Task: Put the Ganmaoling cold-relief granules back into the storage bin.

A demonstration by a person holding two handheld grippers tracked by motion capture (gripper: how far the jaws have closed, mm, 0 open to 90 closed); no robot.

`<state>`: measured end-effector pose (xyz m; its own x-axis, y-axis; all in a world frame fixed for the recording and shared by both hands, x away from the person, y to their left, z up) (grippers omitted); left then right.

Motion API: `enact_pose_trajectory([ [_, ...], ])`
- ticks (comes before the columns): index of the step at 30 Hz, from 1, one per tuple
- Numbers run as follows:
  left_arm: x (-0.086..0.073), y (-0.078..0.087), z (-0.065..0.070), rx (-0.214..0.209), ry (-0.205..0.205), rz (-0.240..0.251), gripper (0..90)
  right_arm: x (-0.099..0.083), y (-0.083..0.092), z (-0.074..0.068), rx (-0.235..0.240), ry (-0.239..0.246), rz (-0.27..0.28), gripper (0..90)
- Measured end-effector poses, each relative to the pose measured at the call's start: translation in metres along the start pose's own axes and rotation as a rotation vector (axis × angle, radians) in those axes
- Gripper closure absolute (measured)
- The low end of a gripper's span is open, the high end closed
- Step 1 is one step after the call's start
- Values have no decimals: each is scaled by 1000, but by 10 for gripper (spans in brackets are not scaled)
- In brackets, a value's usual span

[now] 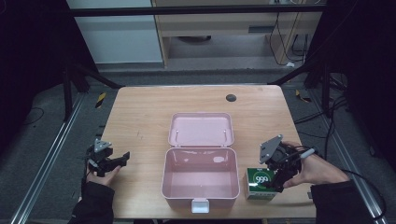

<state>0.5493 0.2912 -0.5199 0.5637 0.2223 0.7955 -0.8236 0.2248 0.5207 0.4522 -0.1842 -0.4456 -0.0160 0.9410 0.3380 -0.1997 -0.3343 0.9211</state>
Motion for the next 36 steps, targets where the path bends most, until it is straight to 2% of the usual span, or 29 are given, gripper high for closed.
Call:
enact_pose_trajectory([
  [7,0,0,0,1,-1,1,256,-4,-10,-6,29,5,-15,44],
  [23,-1,-1,0,2,-4,-2,256,-11,-35,-12,57,18,-25,36],
  [27,-1,-1,0,3,-4,-2,256,-13,-41,-14,61,3,-38,35],
  [36,-1,-1,0,4,-7,-4,256,-15,-54,-16,85,22,-49,40],
])
Point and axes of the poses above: each handheld gripper's, and its own axes: y roughly backward along the jaws, x roughly out of its top, z roughly to its right, the point moved 9 cm from there along -y, roughly forward along the jaws, and after that the axes turned 11 degrees about y, right-handed, at the moved point
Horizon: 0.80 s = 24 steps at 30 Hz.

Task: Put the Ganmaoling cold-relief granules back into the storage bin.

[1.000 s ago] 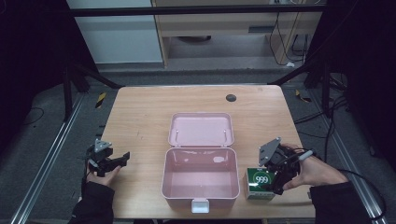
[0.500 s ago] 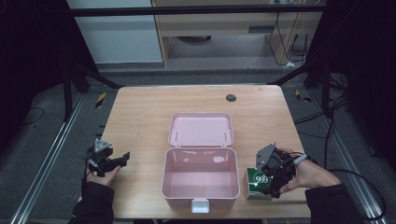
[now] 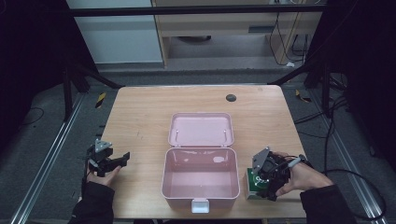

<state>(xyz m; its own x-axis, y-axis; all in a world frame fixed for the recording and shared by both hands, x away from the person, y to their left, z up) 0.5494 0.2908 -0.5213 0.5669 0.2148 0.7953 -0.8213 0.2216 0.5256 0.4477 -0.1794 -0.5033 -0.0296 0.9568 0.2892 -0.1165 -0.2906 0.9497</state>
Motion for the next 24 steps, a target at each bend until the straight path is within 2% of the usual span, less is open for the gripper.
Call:
enact_pose_trajectory([
  [11,0,0,0,2,-2,-1,256,-3,-16,-1,36,1,-8,67],
  [15,0,0,0,2,-2,-1,256,-5,-20,-1,41,-11,-10,80],
  [21,0,0,0,2,-1,-1,255,-5,-26,0,49,7,-15,98],
  [24,0,0,-1,2,-2,-2,256,-5,-29,-1,57,-1,-18,105],
])
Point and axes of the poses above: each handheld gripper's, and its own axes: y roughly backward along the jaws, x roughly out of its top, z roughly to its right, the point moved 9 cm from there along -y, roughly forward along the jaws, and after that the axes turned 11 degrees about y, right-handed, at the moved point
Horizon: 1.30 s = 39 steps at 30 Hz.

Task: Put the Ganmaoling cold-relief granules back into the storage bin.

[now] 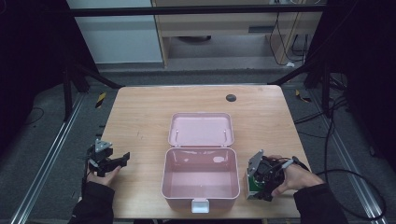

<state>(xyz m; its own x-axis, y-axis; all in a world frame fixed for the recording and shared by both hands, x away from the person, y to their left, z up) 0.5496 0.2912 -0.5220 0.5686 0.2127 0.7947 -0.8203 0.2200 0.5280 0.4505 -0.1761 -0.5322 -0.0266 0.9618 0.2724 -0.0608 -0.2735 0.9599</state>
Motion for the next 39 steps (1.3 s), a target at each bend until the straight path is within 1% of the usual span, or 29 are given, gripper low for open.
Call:
enact_pose_trajectory([
  [3,0,0,0,0,-1,-2,256,-1,-2,1,4,7,3,110],
  [9,0,0,0,0,1,0,256,-1,-2,1,9,-9,9,132],
  [15,0,0,0,1,0,-1,255,-2,0,2,6,-25,16,150],
  [18,0,0,0,1,-1,-2,256,-3,0,3,1,-28,15,153],
  [19,0,0,0,1,-1,-2,256,-3,1,3,0,-38,13,154],
  [20,0,0,0,2,-1,-2,255,-4,3,5,-16,-36,13,155],
  [21,0,0,0,2,-1,-2,256,-4,3,5,-16,-36,13,155],
  [22,0,0,0,2,-1,-2,256,-4,5,4,-16,-45,17,155],
  [24,0,0,0,1,0,-1,256,-2,12,3,-24,-37,34,155],
  [25,0,0,0,1,0,-1,256,-2,12,3,-24,-37,34,155],
  [26,0,0,0,1,0,-1,256,-1,17,2,-31,-40,41,154],
  [27,0,0,0,1,0,0,256,-1,17,2,-31,-40,41,154],
  [28,0,0,0,1,0,0,256,0,23,2,-44,-39,52,154],
  [33,0,0,0,1,-2,-3,256,3,39,2,-68,-51,80,154],
  [39,-1,0,0,1,-2,-6,255,8,58,4,-105,-53,114,154],
])
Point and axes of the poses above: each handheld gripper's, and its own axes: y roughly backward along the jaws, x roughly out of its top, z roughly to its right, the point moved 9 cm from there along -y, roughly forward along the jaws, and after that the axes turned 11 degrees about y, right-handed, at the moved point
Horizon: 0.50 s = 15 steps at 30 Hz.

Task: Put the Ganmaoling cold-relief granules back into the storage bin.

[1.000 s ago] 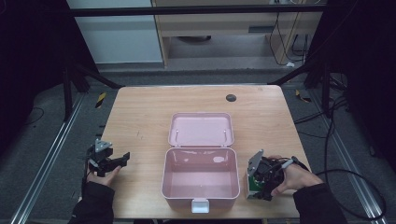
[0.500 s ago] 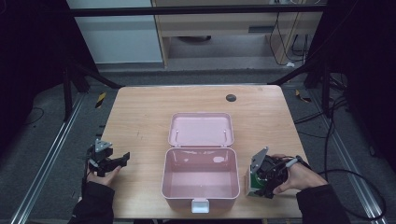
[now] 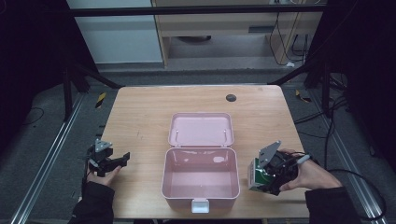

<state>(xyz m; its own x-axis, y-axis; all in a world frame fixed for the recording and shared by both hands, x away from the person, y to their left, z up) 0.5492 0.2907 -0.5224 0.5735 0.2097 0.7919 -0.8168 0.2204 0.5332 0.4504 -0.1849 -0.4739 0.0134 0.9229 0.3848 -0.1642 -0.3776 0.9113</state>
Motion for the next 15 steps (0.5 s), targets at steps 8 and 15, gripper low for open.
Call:
enact_pose_trajectory([
  [8,0,0,0,-1,0,1,256,13,25,3,-41,7,35,154],
  [15,0,0,0,-1,1,2,256,25,41,3,-63,23,62,154],
])
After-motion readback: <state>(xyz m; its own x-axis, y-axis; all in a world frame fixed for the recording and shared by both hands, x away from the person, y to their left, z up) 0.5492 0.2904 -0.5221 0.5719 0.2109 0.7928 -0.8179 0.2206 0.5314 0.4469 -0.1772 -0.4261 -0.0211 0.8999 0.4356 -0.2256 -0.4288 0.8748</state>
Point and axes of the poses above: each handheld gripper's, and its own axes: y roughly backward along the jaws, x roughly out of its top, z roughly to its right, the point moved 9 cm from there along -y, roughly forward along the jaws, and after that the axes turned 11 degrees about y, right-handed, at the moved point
